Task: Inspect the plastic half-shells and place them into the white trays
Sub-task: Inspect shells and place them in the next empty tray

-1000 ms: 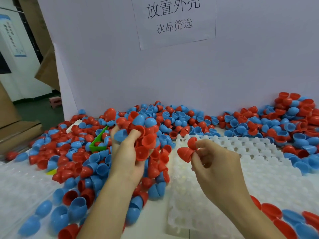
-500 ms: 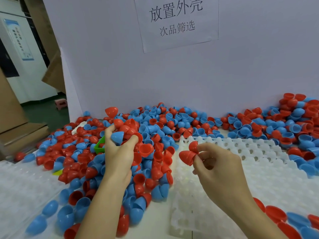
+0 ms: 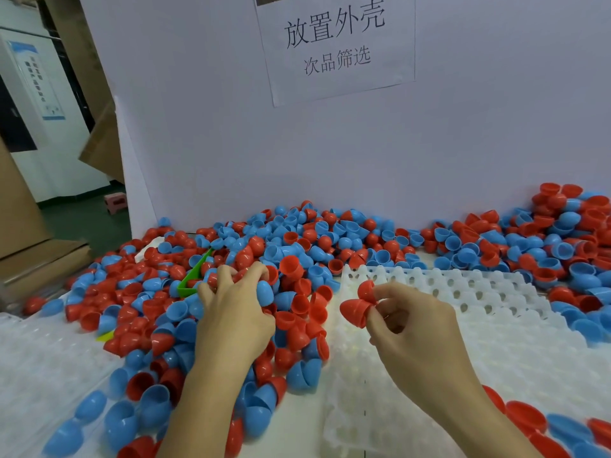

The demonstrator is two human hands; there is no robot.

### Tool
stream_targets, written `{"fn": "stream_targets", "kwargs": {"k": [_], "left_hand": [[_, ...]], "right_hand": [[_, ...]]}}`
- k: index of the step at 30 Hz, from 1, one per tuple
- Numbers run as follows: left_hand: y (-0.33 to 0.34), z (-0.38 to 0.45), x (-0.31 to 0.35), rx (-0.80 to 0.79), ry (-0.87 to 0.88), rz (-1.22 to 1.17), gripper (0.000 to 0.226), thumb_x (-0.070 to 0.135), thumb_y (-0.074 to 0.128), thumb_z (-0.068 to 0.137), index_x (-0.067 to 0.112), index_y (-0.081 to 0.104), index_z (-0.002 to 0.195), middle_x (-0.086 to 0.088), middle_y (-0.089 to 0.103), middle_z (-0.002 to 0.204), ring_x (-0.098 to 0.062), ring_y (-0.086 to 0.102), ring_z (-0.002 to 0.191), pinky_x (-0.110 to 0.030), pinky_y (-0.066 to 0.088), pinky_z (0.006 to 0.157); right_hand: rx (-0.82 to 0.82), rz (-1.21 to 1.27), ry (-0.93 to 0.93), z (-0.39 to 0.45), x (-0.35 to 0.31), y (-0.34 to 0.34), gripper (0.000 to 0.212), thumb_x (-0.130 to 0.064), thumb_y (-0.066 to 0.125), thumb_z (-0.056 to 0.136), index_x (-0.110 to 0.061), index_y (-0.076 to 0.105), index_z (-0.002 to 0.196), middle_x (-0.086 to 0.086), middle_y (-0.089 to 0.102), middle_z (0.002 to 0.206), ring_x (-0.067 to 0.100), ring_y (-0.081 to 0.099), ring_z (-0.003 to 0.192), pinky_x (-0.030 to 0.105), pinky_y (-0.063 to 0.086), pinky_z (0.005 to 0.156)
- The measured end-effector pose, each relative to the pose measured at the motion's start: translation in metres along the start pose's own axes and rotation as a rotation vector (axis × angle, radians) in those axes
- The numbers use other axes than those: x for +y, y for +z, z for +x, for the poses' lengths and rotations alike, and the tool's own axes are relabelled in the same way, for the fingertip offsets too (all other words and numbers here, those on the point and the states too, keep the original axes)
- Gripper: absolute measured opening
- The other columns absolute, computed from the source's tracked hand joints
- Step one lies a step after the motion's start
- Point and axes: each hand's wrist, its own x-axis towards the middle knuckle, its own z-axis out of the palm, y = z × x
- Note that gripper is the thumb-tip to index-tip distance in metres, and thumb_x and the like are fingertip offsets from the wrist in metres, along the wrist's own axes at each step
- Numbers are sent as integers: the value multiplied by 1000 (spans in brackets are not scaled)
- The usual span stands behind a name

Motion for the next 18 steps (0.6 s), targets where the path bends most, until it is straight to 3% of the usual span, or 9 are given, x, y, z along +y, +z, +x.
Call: {"fn": "stream_targets", "kwargs": {"k": [4,8,10,14,16,18], "left_hand": [[1,-5,6,-71,-50,74,57,39,71,83,48,36,127,5,17,148,-31,15,139,-58,35,100],[-1,-7,11,-95,-16,52,51,59,62,85,51,36,129,12,3,160,-31,-3,149,-68,24,107],[-2,-7,12,-115,2,9,59,64,55,89,56,25,140,16,-9,163,-30,-11,151,-70,21,110],[0,-8,17,-129,51,-32,71,52,38,102,56,-16,148,18,-32,158,-31,-27,149,-72,11,113],[1,-7,18,-64,114,-20,67,34,30,107,47,-17,152,11,-29,161,-30,-24,150,-62,7,120],[0,-5,19,-2,168,25,67,14,34,106,37,-2,157,8,-21,165,-29,-17,153,-51,11,122]], "right_hand": [[-22,-20,26,0,2,0,22,-12,69,89,-25,73,106,-21,64,69,-10,61,77,2,46,62],[-38,-44,43,0,1,0,22,-14,68,90,-24,72,109,-23,63,71,-9,62,72,2,45,58],[-33,-53,50,0,2,0,22,-13,68,90,-24,72,109,-23,61,70,-8,62,72,2,45,57],[-29,-53,62,1,2,0,22,-13,67,90,-25,72,108,-23,62,71,-11,60,74,2,44,56],[-30,-51,57,1,2,-1,22,-12,66,90,-23,72,108,-21,62,71,-13,58,76,2,44,58],[-21,-52,54,2,2,-1,20,-12,66,90,-22,73,106,-21,61,70,-16,56,79,1,43,60]]}}
